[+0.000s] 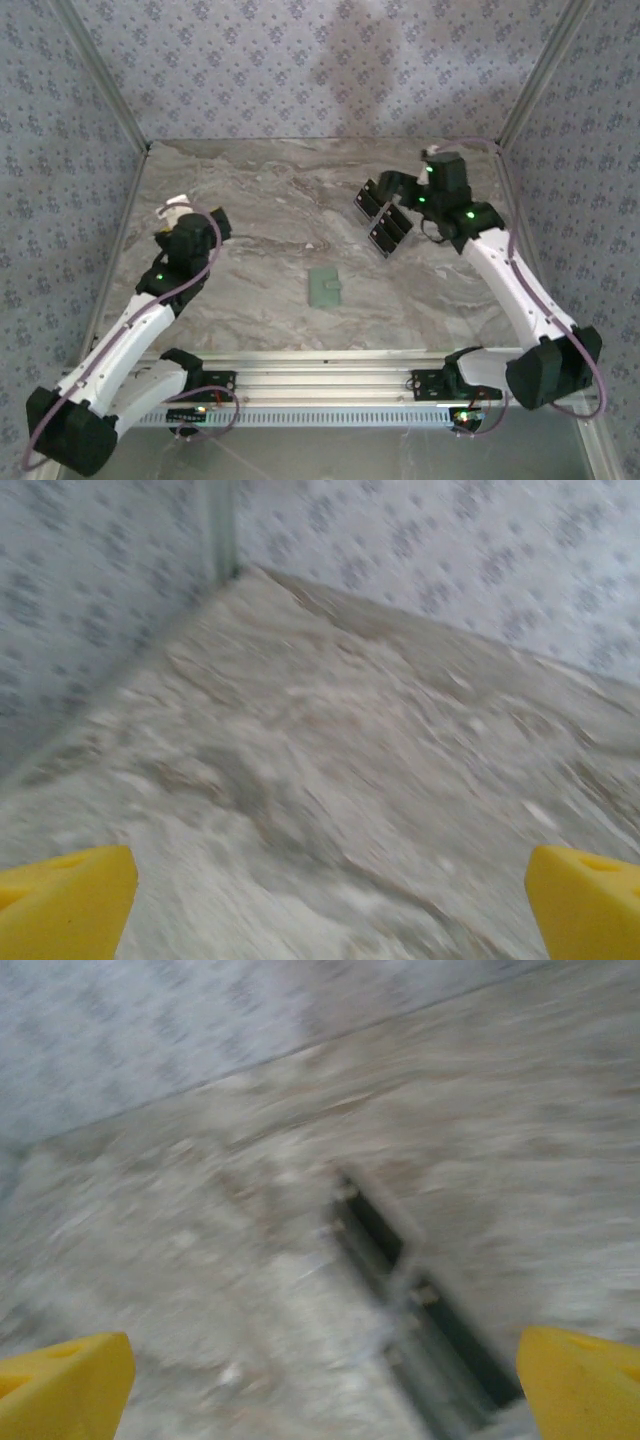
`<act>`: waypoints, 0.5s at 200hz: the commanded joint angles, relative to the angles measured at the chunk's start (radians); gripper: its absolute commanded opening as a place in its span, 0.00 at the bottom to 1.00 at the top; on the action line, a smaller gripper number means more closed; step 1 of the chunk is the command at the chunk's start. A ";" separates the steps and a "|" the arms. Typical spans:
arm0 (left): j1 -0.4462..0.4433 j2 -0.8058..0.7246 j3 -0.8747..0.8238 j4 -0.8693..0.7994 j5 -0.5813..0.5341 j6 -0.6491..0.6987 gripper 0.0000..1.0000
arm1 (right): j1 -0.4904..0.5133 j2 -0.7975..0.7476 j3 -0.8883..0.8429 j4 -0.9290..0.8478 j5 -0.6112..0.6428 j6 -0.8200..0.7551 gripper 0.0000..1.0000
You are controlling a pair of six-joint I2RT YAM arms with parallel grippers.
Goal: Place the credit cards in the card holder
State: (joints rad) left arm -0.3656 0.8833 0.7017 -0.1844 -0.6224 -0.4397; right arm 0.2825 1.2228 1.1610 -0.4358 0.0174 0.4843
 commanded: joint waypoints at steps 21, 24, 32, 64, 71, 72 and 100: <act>0.227 0.062 -0.097 0.221 0.141 0.212 1.00 | -0.184 -0.103 -0.305 0.213 0.224 -0.163 1.00; 0.233 0.072 -0.107 0.237 0.149 0.220 1.00 | -0.193 -0.103 -0.319 0.219 0.237 -0.171 1.00; 0.246 0.096 -0.140 0.290 0.172 0.256 1.00 | -0.217 -0.098 -0.351 0.240 0.264 -0.186 1.00; 0.279 0.259 -0.277 0.621 0.219 0.363 1.00 | -0.291 -0.013 -0.474 0.412 0.295 -0.271 1.00; 0.284 0.304 -0.298 0.697 0.233 0.373 1.00 | -0.298 0.014 -0.497 0.463 0.293 -0.293 1.00; 0.285 0.311 -0.300 0.706 0.234 0.374 1.00 | -0.299 0.017 -0.501 0.472 0.294 -0.296 1.00; 0.295 0.463 -0.335 0.912 0.314 0.430 1.00 | -0.305 0.119 -0.611 0.742 0.194 -0.360 1.00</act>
State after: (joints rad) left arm -0.0799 1.2663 0.3790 0.4248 -0.3950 -0.0994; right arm -0.0193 1.2781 0.6353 0.0196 0.2657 0.2272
